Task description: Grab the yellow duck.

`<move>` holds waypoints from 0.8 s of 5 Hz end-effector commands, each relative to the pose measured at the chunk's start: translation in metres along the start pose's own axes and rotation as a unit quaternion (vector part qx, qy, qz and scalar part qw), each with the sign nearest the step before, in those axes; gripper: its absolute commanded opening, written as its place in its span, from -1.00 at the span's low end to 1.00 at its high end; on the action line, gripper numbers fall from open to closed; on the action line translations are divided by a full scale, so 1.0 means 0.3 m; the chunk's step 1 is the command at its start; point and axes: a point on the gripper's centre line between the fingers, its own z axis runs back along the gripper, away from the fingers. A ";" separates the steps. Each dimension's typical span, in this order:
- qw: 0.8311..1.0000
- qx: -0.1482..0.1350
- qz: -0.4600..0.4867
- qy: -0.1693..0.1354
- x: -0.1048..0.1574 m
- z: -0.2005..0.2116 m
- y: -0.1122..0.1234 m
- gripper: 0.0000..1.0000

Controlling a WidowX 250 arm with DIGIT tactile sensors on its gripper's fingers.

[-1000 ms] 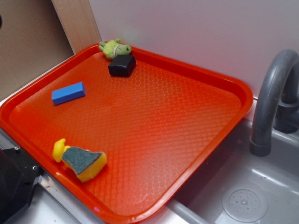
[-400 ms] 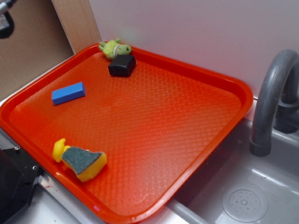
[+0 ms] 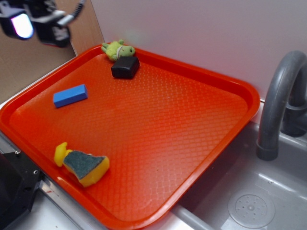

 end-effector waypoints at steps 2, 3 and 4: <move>0.991 0.054 0.030 0.122 -0.035 -0.271 -0.057 1.00; 0.979 0.089 0.054 0.177 -0.069 -0.398 -0.018 1.00; 0.970 0.116 0.074 0.200 -0.072 -0.477 0.035 1.00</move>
